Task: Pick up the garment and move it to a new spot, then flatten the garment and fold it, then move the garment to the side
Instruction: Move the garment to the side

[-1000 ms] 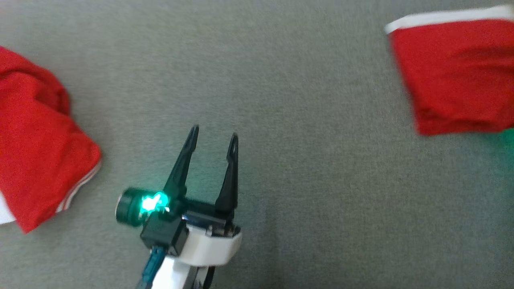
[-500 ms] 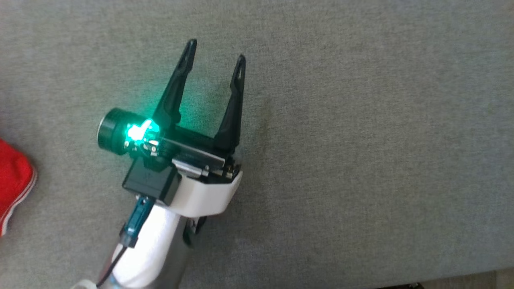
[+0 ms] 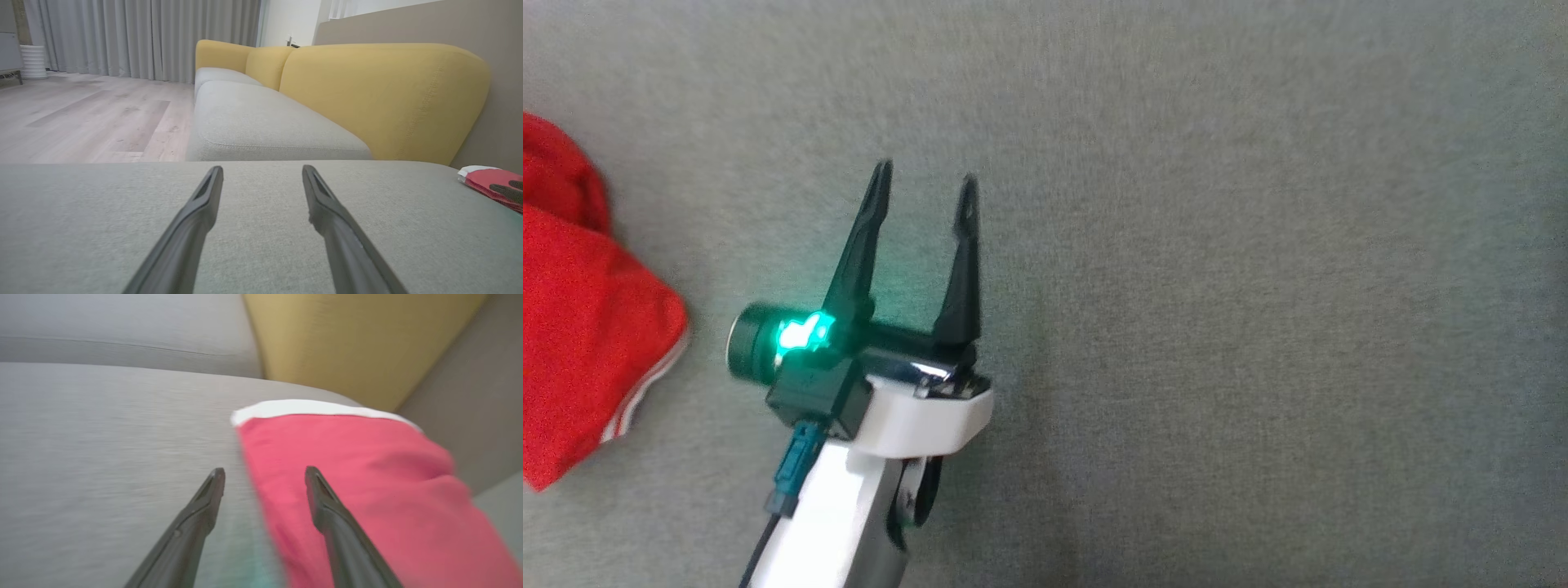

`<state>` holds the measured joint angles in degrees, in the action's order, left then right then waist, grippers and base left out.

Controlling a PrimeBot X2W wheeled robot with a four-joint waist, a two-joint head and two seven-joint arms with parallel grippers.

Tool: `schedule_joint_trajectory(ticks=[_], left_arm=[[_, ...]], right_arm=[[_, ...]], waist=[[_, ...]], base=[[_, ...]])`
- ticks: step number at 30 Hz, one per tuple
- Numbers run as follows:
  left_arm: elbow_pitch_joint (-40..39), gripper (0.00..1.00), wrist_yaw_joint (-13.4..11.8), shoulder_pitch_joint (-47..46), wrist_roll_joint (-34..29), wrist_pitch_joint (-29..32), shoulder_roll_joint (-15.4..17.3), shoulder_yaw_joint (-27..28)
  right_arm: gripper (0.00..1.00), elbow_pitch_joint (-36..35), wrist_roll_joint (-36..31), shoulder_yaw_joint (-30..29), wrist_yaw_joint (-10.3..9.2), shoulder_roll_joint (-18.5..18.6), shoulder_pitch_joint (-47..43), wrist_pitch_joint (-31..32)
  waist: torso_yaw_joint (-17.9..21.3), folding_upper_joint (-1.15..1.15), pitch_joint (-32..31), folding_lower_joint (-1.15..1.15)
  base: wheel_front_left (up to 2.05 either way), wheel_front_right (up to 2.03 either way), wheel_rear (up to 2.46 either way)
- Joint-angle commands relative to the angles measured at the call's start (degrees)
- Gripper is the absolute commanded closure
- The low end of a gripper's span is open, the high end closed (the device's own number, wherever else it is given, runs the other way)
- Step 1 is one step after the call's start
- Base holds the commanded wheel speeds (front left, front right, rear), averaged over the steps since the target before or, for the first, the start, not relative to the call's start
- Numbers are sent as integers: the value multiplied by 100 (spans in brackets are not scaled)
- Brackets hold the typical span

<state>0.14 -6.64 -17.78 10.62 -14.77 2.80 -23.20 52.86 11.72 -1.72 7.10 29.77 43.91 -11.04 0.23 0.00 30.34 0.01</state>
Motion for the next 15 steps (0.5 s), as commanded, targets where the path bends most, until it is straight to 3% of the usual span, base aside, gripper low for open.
schedule_joint_trajectory(ticks=[1,9,15], left_arm=[[-112,0,-47,120,51,-23,8,215],[355,0,-323,822,375,-23,8,584],[303,0,-401,1368,199,-23,8,853]], right_arm=[[0,-224,-43,81,39,-4,-290,-113],[0,-1085,233,796,39,-1401,-1528,-388],[0,-2608,295,886,39,-1907,-2845,-394]], waist=[[-113,0,-533,-1],[-177,0,-1798,-1],[-182,0,-2629,-1]], base=[[0,0,0],[0,0,0],[0,0,0]])
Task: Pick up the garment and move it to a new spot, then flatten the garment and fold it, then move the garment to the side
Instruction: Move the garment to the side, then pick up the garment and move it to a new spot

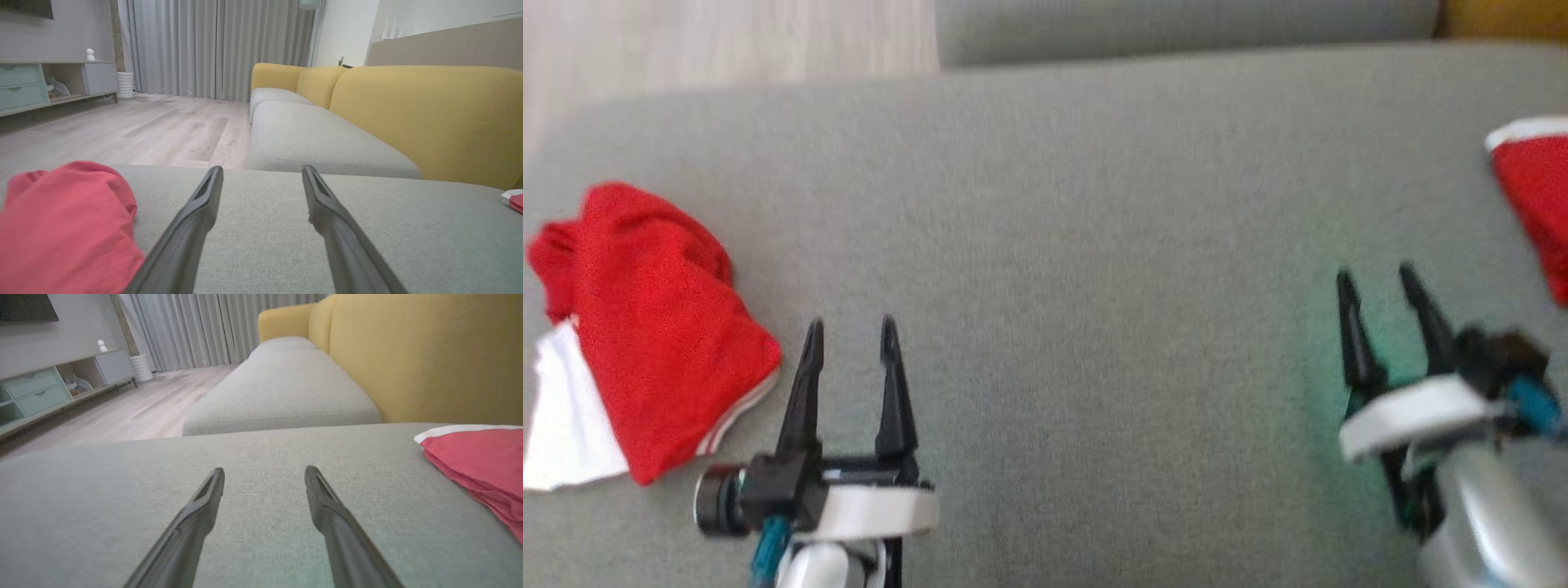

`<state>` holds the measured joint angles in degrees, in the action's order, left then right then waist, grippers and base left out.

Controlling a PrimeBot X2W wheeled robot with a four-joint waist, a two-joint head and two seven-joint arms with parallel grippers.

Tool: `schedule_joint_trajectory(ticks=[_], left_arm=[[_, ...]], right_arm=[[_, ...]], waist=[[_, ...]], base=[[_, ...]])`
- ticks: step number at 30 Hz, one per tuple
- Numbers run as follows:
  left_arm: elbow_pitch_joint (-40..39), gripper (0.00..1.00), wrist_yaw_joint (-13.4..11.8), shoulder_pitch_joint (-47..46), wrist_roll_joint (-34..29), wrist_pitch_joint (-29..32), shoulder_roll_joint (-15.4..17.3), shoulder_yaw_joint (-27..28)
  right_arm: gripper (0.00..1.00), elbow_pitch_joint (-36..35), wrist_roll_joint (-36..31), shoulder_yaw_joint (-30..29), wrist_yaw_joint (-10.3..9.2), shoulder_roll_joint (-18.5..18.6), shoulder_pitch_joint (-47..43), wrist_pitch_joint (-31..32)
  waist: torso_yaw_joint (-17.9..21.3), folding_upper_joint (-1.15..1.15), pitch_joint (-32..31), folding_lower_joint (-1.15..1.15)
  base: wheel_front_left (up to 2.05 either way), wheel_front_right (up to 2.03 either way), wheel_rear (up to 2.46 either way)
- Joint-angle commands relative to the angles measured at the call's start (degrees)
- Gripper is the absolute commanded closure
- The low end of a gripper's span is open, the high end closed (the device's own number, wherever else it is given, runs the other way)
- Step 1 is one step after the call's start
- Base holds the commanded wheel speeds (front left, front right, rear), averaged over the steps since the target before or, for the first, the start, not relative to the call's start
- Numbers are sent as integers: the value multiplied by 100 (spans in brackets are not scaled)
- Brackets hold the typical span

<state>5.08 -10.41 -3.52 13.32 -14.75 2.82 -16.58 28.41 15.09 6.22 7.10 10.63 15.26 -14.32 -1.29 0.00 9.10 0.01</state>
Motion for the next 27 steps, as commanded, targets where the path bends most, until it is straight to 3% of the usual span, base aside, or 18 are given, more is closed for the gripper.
schedule_joint_trajectory(ticks=[1,9,17,27], left_arm=[[-189,0,-10,47,-91,-25,6,228],[-179,0,195,708,-332,-25,6,543],[133,0,454,841,-492,-25,6,727],[270,0,535,748,-542,-25,6,777]], right_arm=[[0,-357,-98,64,39,-87,-198,-66],[0,-1391,-575,-23,39,-599,-1458,-67],[0,-1562,-790,-111,39,-742,-1759,-67],[0,-1590,-742,-197,39,-772,-1760,-67]], waist=[[-37,0,-655,-1],[-70,0,-1203,-1],[-56,0,-1251,-1],[-66,0,-1207,-1]], base=[[0,0,0],[0,0,0],[0,0,0],[0,0,0]])
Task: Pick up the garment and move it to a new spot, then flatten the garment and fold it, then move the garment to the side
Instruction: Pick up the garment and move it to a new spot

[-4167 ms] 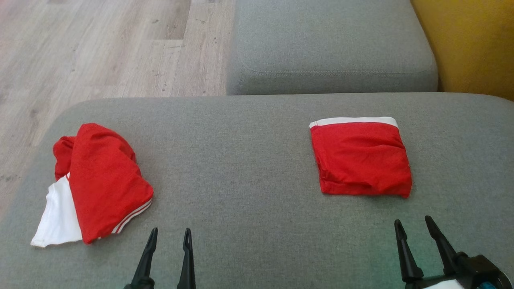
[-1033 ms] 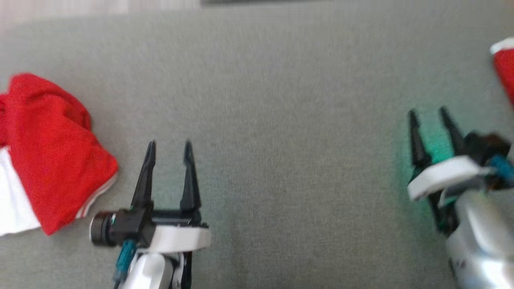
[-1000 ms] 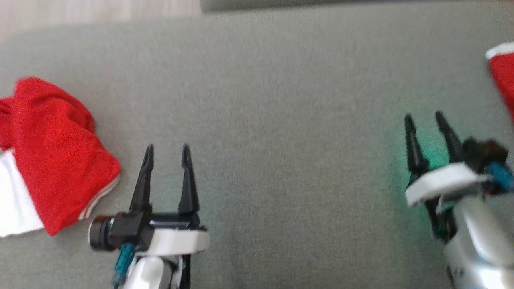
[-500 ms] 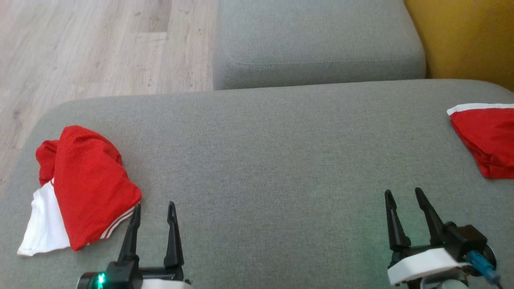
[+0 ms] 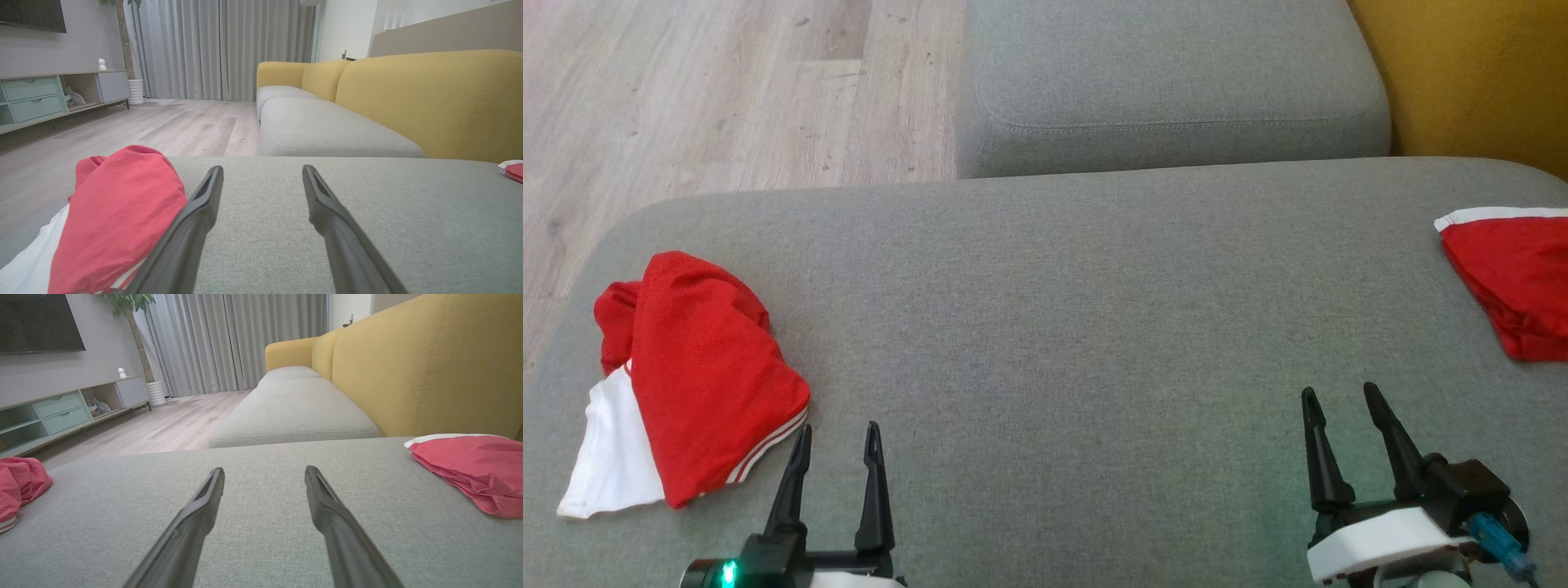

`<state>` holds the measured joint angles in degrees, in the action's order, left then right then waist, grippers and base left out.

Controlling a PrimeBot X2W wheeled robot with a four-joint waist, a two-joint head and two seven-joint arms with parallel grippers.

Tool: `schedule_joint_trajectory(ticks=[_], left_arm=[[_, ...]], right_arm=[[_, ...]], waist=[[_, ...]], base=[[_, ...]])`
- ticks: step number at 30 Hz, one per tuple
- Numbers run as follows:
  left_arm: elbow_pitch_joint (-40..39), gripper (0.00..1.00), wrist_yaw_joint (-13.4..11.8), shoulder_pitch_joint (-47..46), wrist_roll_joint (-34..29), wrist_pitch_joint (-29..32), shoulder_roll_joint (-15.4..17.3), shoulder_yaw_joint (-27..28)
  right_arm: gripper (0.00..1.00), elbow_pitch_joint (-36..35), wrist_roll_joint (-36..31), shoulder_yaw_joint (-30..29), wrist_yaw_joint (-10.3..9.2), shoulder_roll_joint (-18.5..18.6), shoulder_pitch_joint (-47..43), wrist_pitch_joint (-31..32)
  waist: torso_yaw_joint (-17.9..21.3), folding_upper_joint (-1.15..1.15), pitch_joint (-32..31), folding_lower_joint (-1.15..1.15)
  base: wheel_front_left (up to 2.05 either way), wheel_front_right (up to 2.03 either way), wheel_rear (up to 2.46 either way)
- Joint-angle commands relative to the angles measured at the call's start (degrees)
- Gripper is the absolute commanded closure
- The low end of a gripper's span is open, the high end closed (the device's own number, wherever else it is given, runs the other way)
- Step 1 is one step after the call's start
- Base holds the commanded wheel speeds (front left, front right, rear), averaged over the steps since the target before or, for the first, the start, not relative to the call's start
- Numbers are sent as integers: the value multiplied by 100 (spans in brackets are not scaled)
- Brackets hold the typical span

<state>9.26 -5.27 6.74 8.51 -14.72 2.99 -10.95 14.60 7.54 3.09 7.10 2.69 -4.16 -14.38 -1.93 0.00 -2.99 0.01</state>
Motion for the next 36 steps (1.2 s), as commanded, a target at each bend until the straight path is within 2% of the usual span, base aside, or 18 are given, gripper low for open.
schedule_joint_trajectory(ticks=[1,13,19,26,36], left_arm=[[-140,0,19,-287,-59,-28,-12,213],[-170,0,-33,-295,-33,-28,-12,255],[-212,0,-81,-238,-11,-28,-12,308],[-274,0,-154,-136,3,-28,-12,360],[-292,0,-194,-102,46,-28,-12,422]], right_arm=[[0,-213,25,110,39,22,182,-62],[0,-169,22,111,39,20,184,-62],[0,-157,-8,264,39,20,176,-62],[0,-108,-3,764,39,20,253,-62],[0,-60,76,1056,39,19,241,-62]], waist=[[-5,0,5,-1],[29,0,-4,-1],[-108,0,-28,-1],[-579,0,-20,-1],[-1623,0,3,-1]], base=[[0,0,0],[0,0,0],[0,0,0],[0,0,0],[0,0,0]])
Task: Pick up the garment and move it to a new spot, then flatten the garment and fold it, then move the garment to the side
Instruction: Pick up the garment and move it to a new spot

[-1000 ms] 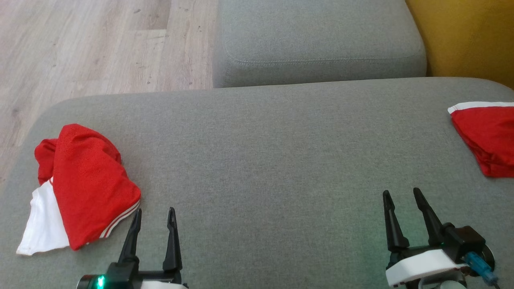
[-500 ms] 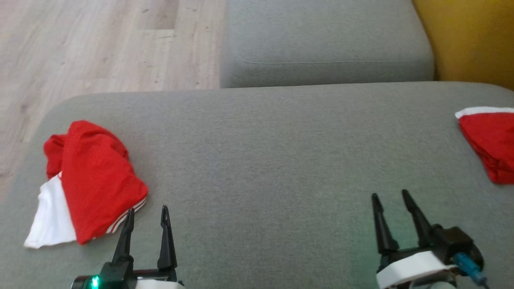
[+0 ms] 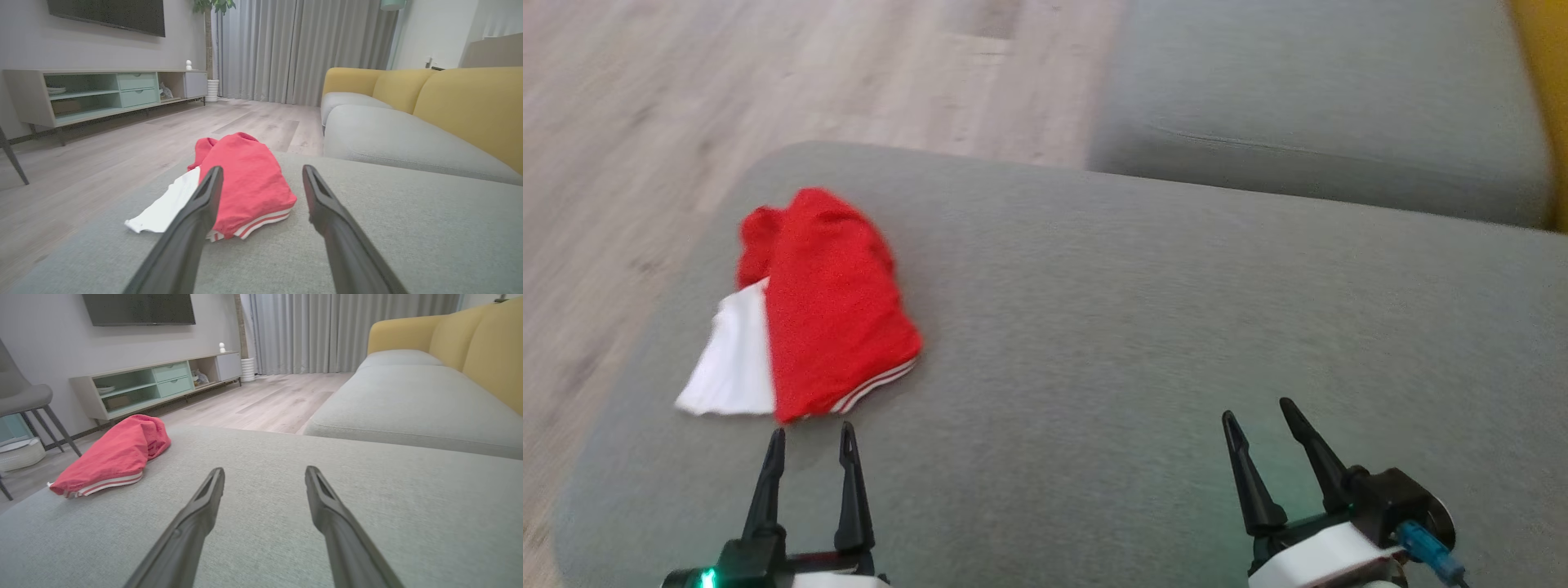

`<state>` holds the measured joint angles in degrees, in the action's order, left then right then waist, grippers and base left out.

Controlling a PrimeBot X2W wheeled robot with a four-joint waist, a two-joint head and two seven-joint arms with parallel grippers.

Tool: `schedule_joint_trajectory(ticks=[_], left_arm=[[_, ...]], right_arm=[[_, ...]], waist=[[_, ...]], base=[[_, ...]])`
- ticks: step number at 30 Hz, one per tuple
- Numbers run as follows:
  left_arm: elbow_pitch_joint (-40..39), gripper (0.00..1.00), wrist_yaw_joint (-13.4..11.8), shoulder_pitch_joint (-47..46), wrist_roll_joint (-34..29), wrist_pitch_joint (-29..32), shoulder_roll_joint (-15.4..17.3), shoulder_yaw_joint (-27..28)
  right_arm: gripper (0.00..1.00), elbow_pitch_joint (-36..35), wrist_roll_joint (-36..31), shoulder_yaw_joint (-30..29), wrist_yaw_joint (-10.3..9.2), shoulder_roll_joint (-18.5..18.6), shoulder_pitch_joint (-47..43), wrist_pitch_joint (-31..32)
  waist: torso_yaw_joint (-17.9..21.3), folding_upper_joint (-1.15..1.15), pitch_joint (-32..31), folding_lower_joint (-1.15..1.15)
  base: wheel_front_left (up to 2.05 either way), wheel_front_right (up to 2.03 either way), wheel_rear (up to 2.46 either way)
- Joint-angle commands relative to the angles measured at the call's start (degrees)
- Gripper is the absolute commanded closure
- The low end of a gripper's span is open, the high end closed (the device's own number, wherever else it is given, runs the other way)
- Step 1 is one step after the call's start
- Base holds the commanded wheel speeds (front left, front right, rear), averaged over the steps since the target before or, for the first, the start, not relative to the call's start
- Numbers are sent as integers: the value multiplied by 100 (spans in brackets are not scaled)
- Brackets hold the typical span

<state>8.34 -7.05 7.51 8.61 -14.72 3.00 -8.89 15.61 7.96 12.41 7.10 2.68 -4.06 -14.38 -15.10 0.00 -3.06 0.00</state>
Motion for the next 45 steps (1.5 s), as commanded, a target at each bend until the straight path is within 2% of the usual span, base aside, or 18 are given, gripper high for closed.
schedule_joint_trajectory(ticks=[1,9,14,20,24,28,29,31,34,37,40,43,44,45], left_arm=[[-201,0,-10,-183,33,-28,-13,219],[-242,0,10,-177,-24,-28,-13,295],[-371,0,-3,-363,-67,-28,-13,466],[-792,0,133,-1364,-225,-28,-13,865],[-550,0,448,-2333,-176,-28,60,1067],[709,0,734,-3553,-115,78,263,1036],[1064,0,741,-3923,-126,207,331,1035],[1826,0,770,-4627,-202,694,471,957],[2859,0,1092,-5535,99,1456,468,936],[3883,0,1229,-6124,419,2209,520,1031],[4744,0,1266,-6377,641,2798,621,1142],[5327,0,973,-6441,359,3001,884,957],[5463,19,921,-6443,276,3005,921,883],[5574,100,917,-6447,260,2981,930,857]], right_arm=[[0,-166,35,108,39,21,225,-62],[0,-193,66,-71,39,20,173,-62],[0,-195,-42,-118,39,89,187,-62],[0,-348,-152,-189,39,560,426,-62],[0,-485,-200,-263,39,960,614,-62],[0,-633,-233,-253,39,1410,798,-62],[0,-667,-233,-285,39,1507,828,-62],[0,-734,-241,-330,39,1668,863,-62],[0,-812,-231,-386,39,1861,915,-62],[0,-902,-233,-366,39,1962,982,-62],[0,-944,-220,-364,39,1949,1091,-62],[0,-963,-218,-403,39,1897,1155,-62],[0,-956,-220,-424,39,1875,1158,-62],[0,-951,-224,-444,39,1854,1155,-62]], waist=[[-417,0,18,0],[-959,0,95,0],[-1130,0,288,0],[-1092,0,1083,0],[-971,0,1691,0],[-792,0,2286,0],[-752,0,2406,0],[-661,0,2618,0],[-519,0,2861,0],[-344,0,3026,0],[-147,0,3135,0],[-27,0,3261,0],[-9,0,3287,0],[0,0,3307,0]], base=[[0,0,0],[0,0,0],[0,0,0],[0,0,0],[0,0,0],[0,0,0],[0,0,0],[0,0,0],[0,0,0],[0,0,0],[0,0,0],[0,0,0],[0,0,0],[0,0,0]])
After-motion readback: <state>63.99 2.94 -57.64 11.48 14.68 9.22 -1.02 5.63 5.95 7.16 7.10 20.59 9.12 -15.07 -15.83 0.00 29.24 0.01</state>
